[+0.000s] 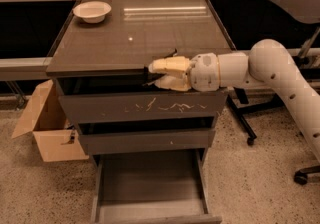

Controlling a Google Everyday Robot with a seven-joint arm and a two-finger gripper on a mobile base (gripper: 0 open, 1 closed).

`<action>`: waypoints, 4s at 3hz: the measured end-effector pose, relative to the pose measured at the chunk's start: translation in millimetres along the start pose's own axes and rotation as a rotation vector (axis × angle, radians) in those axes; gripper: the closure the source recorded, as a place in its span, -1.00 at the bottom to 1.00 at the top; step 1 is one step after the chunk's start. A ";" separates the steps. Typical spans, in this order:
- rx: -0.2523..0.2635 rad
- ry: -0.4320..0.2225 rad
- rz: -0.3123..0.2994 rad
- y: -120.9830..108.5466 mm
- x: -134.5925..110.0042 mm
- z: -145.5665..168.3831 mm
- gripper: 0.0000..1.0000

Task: Pick rxbar chocolate from bottom drawer and place on counter

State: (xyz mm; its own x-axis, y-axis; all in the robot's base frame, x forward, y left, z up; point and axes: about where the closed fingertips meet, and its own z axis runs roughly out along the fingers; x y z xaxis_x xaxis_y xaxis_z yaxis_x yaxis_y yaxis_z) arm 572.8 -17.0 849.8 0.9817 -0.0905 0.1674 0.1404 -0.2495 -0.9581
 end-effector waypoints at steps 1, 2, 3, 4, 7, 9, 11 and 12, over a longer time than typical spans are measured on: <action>0.070 0.083 -0.008 -33.4 26.1 -16.5 1.00; 0.113 0.166 0.044 -59.8 61.4 -31.2 1.00; 0.142 0.215 0.102 -71.6 85.3 -40.0 1.00; 0.124 0.251 0.188 -72.3 116.3 -47.0 1.00; 0.084 0.248 0.270 -68.0 144.4 -45.8 1.00; 0.088 0.203 0.450 -74.1 174.3 -45.0 1.00; -0.008 0.222 0.645 -70.8 195.6 -43.7 1.00; -0.055 0.231 0.713 -61.1 200.3 -41.3 1.00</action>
Offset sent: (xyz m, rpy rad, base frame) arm 0.0676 -0.0360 0.0994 0.1783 0.0081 -0.2204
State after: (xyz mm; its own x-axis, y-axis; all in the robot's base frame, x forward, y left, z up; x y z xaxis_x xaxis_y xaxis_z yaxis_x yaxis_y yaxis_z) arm 755.6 -59.6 951.4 0.7793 -0.4470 -0.4393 -0.5322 -0.1018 -0.8405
